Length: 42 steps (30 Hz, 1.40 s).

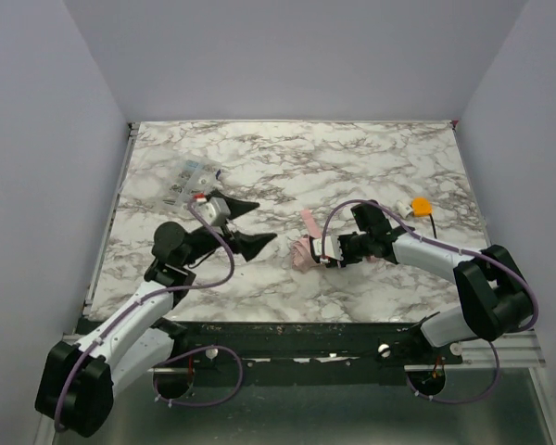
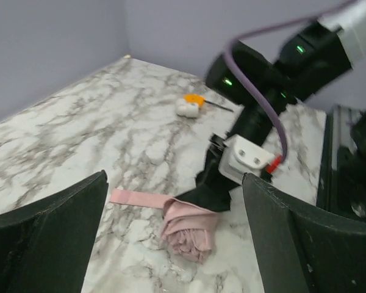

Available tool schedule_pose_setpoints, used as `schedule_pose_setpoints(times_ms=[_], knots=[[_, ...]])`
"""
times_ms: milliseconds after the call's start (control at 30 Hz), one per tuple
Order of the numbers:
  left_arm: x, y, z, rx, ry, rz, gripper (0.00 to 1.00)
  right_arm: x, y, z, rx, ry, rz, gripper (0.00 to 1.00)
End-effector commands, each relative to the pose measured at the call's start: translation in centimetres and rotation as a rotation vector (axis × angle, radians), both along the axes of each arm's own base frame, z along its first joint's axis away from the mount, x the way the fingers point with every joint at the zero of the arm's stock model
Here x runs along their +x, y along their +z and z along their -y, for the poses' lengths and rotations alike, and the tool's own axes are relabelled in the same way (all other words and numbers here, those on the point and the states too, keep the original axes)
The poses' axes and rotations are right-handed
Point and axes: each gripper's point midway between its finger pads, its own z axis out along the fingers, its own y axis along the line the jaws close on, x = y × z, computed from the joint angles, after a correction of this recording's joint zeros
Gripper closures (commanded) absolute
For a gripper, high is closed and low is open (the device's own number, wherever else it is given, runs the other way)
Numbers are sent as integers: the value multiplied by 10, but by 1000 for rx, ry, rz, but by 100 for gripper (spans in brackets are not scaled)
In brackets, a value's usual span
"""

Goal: Put away the umbrella

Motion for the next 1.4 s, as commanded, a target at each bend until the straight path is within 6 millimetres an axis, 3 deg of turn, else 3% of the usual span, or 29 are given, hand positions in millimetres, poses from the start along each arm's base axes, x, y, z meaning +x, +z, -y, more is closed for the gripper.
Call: schedule_pose_setpoints(times_ms=[0,167,333,467,633,933,1100,1367], knots=[[-39,-47,37,310,-145,363,12,-54,-56,50,-258,2,-195,99],[-60,-118,61,614,-207,516,13,-56,-56,50,-256,16,-196,100],[-58,-174,78,862,-244,580,12,-62,-56,51,-263,63,-200,99],[-40,-183,94,881,-192,619,7,-66,-56,52,-265,93,-187,99],[-15,-164,110,802,-51,662,5,-66,-56,51,-269,92,-193,99],[-2,-171,139,752,-63,599,5,-71,-57,48,-257,97,-233,99],[-6,-190,150,718,-110,506,8,-75,-58,48,-264,90,-280,99],[-20,-229,136,757,-145,433,15,-85,-52,39,-241,79,-401,99]])
